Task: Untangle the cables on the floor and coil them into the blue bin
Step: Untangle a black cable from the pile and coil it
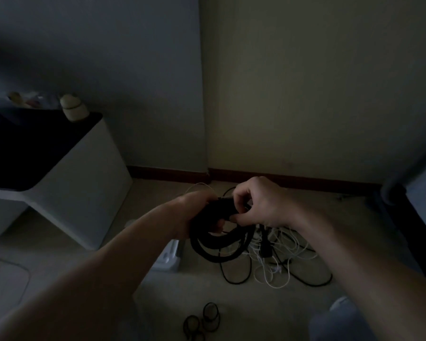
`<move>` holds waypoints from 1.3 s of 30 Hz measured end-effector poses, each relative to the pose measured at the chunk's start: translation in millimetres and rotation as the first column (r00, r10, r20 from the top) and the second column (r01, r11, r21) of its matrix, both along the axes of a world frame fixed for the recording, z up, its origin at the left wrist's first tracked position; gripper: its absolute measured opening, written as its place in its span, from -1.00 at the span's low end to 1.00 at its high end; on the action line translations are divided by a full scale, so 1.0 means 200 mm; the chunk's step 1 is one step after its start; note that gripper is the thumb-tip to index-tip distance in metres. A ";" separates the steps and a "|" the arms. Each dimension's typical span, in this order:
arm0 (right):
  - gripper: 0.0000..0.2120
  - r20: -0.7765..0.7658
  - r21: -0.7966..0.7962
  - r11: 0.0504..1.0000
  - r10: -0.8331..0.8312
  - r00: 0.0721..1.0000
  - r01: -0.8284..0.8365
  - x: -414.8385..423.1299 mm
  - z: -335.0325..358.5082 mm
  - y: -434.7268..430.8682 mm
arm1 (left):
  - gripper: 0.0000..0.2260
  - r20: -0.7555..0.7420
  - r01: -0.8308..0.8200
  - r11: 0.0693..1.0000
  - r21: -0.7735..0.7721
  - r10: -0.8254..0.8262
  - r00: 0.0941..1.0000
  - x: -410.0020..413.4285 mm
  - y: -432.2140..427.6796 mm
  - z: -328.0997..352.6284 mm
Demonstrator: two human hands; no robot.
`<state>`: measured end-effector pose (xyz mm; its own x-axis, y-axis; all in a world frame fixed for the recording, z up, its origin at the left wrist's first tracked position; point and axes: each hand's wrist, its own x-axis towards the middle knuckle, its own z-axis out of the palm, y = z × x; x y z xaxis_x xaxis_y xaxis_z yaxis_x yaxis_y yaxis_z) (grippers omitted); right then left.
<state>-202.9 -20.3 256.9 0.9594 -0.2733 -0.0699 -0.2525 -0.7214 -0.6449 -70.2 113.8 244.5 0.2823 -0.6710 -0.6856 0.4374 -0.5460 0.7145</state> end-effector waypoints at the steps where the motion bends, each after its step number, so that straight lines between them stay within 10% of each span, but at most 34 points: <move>1: -0.72 -0.005 -0.002 1.000 0.004 1.000 -0.004 0.00 0.00 0.00 | -0.79 0.026 0.003 1.000 -0.012 -0.003 1.000 -0.01 0.00 0.00; 21: -0.76 -0.093 -0.126 0.988 0.076 0.993 -0.088 0.03 -0.04 0.06 | -0.74 0.530 0.120 0.973 0.196 -0.209 0.822 0.00 0.00 -0.04; 32: -0.77 -0.039 -0.049 0.999 0.018 0.999 -0.020 0.05 -0.05 0.08 | -0.75 0.888 0.234 0.916 0.325 -0.380 0.257 -0.07 -0.03 -0.09; 39: -0.73 -0.066 -0.073 0.997 0.026 0.998 -0.031 0.03 -0.01 0.10 | -0.74 0.891 0.162 0.971 0.177 -0.228 0.392 -0.09 -0.04 -0.09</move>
